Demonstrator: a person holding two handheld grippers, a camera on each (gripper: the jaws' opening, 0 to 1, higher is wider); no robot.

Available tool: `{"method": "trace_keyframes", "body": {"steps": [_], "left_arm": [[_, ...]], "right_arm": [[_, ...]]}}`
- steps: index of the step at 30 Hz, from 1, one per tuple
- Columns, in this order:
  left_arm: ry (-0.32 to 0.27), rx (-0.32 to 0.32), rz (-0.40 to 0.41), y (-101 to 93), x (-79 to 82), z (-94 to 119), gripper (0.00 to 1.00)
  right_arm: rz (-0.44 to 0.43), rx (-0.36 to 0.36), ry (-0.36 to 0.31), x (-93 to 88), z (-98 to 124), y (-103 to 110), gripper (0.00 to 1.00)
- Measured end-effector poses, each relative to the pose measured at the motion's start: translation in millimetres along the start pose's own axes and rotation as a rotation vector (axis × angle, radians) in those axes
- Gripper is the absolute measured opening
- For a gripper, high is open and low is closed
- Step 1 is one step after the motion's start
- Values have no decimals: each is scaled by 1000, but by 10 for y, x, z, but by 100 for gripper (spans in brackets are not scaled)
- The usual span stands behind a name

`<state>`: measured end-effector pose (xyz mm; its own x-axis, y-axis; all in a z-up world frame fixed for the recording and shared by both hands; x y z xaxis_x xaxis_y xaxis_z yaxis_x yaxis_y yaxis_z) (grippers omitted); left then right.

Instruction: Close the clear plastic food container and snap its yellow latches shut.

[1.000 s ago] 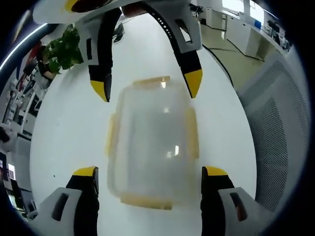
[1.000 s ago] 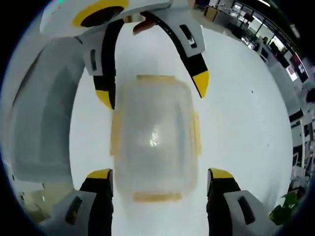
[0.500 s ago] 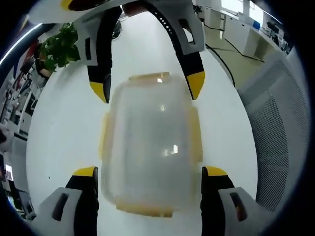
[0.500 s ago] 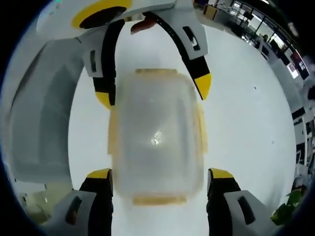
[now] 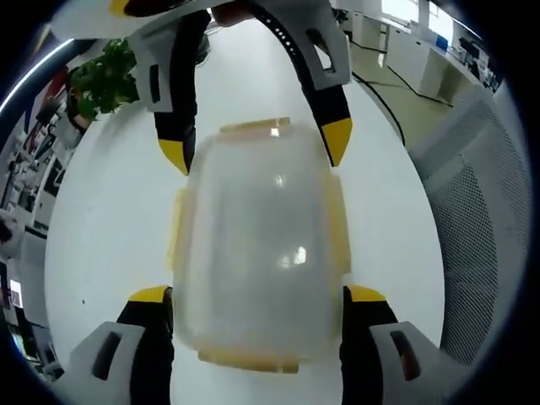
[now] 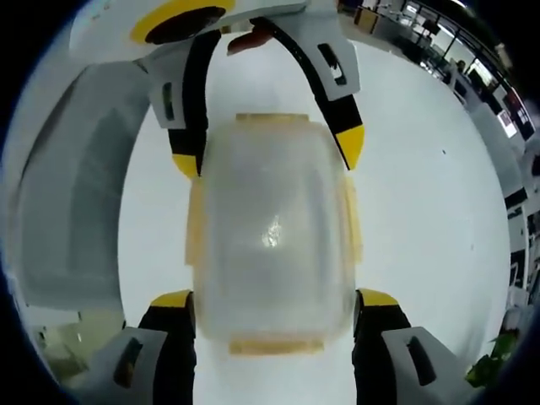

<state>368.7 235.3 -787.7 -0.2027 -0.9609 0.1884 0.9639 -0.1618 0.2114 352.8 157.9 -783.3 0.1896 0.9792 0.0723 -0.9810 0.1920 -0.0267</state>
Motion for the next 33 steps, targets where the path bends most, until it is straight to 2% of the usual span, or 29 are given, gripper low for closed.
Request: {"method": "trace_keyframes", "body": {"steps": [19,33], "left_arm": [[-7,7,33,-21,-1,2,81],[-4,8,38,-55,-104,26,81]], "right_arm": [[29,6,2,5,7,-7,75],[32,13,8,108,-7,21,75]]}}
Point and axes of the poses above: the point that each gripper's makers call its tool centre point, and the gripper's own axes: z roughly backward along the fingers, y roughly to its left, x roughly out of its top, the point moved 1 cm from there along z, roughly backward along the fingers, and after that the axes turned 12 degrees about y, right-handed, at the moved point
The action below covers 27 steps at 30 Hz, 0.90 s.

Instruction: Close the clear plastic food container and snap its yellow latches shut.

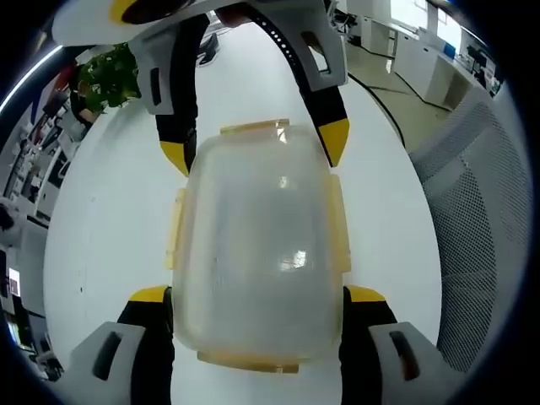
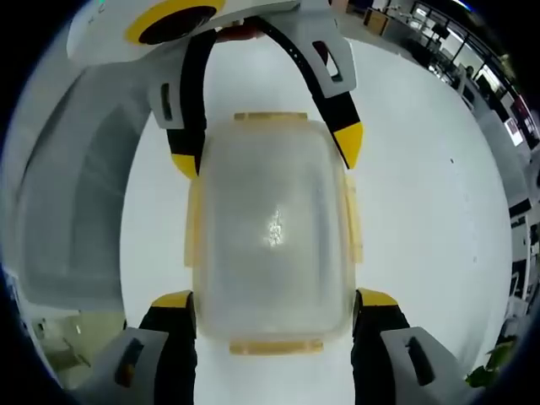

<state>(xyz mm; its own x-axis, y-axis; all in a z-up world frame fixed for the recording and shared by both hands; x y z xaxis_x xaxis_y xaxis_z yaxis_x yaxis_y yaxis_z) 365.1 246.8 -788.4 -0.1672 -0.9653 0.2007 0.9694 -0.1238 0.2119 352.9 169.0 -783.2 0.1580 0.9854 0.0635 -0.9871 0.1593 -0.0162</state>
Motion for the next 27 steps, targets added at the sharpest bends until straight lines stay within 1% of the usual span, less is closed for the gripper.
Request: {"method": "trace_keyframes", "body": {"steps": [15,21,27], "left_arm": [[14,1,1,-24,-143,29,81],[24,2,0,-35,-188,41,81],[24,2,1,-47,-271,63,81]], "right_arm": [[3,1,10,154,-17,34,75],[3,1,13,190,-25,42,75],[0,-1,12,272,-33,61,75]]}}
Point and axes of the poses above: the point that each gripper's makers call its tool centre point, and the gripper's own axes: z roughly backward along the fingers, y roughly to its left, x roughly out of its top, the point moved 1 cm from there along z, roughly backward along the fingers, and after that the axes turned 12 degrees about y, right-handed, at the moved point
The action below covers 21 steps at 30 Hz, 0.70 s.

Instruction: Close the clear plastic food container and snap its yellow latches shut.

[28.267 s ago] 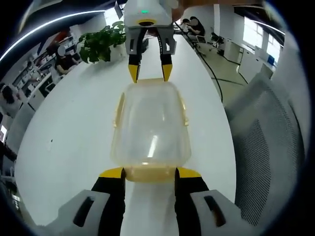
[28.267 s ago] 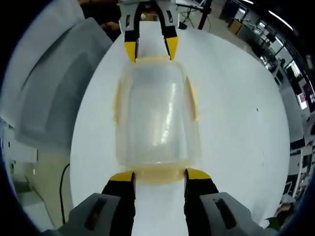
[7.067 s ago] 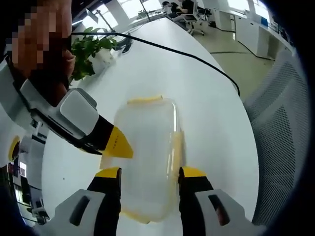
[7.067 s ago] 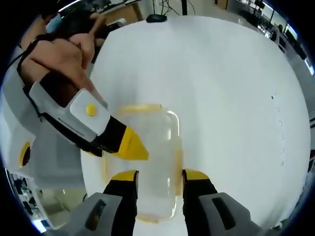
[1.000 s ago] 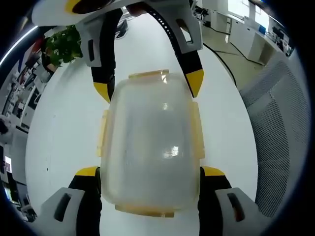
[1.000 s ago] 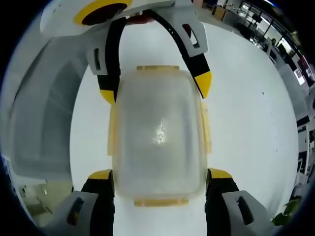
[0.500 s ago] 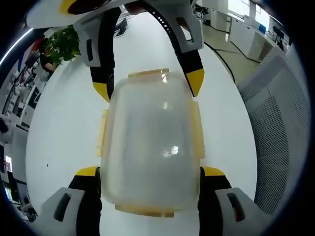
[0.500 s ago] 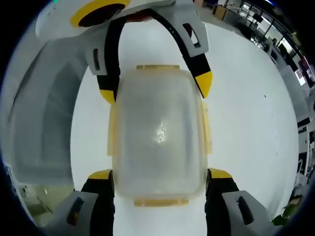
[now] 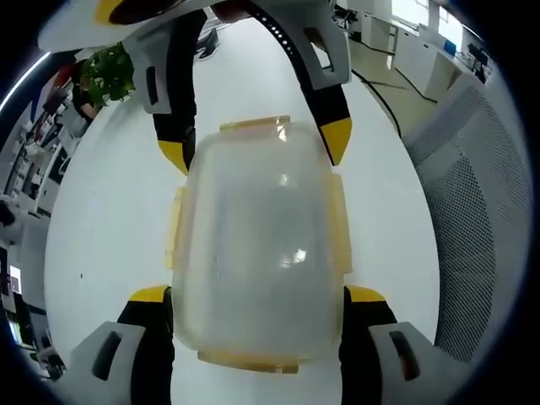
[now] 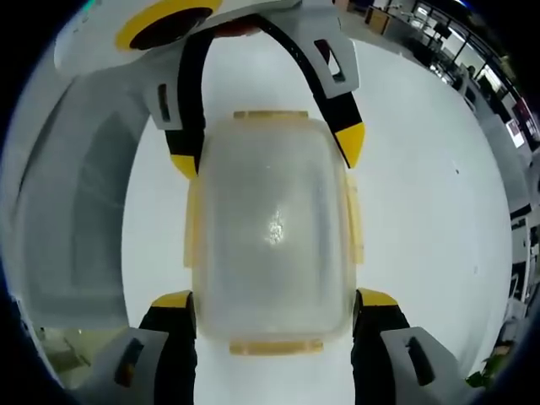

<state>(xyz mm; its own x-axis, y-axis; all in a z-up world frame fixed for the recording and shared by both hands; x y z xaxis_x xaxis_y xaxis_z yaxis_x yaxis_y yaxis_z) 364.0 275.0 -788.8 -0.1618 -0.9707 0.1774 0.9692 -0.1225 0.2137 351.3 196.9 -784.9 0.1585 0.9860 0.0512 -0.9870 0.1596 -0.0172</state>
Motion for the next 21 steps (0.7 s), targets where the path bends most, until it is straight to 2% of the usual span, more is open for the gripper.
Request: {"method": "trace_keyframes", "body": {"steps": [11,21], "left_arm": [[-3,1,9,-19,-164,31,81],[-1,3,12,-25,-357,70,81]], "right_arm": [[-10,0,-8,168,-5,40,75],[-23,-5,-17,391,-14,70,75]]}}
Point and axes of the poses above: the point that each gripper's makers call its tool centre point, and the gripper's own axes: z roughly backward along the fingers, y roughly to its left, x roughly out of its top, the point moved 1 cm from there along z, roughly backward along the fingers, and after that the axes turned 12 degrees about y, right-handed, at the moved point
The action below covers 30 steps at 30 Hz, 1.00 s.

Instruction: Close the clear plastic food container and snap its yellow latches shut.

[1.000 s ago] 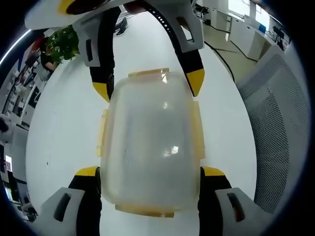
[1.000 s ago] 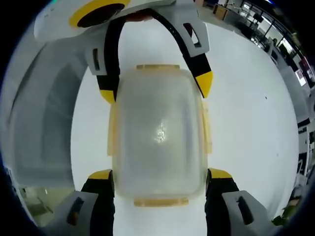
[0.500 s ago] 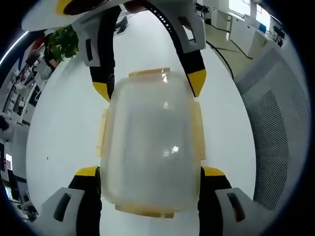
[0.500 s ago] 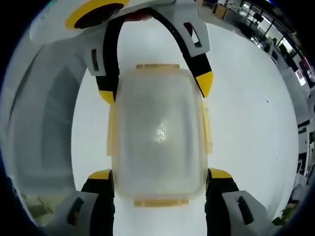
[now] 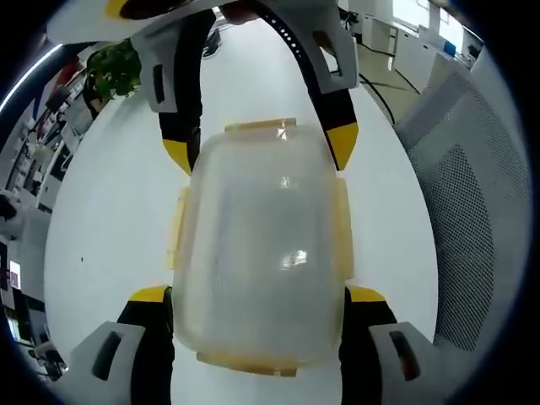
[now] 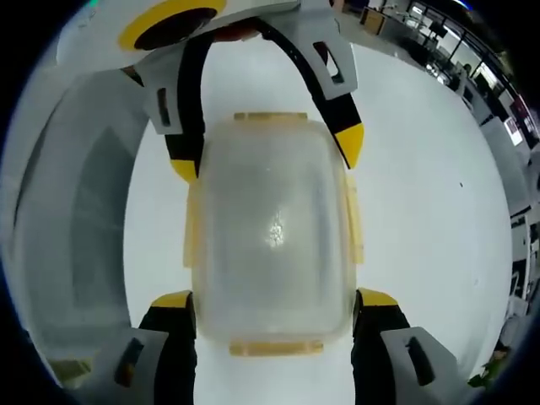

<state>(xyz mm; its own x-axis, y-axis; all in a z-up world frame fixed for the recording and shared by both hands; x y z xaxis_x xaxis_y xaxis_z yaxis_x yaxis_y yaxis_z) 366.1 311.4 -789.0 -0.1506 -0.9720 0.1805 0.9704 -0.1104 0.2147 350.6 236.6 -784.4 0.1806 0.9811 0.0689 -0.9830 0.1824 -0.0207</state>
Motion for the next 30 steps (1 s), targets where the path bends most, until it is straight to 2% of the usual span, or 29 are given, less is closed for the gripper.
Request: {"method": "trace_keyframes", "body": {"steps": [11,19,30], "left_arm": [[10,13,9,2,-217,23,82],[-1,-3,16,-6,-270,45,82],[7,-7,13,-20,-419,75,81]], "right_arm": [[-19,2,-19,245,-15,41,75],[-13,3,-9,296,-26,46,75],[-12,2,-16,463,-37,74,75]]}}
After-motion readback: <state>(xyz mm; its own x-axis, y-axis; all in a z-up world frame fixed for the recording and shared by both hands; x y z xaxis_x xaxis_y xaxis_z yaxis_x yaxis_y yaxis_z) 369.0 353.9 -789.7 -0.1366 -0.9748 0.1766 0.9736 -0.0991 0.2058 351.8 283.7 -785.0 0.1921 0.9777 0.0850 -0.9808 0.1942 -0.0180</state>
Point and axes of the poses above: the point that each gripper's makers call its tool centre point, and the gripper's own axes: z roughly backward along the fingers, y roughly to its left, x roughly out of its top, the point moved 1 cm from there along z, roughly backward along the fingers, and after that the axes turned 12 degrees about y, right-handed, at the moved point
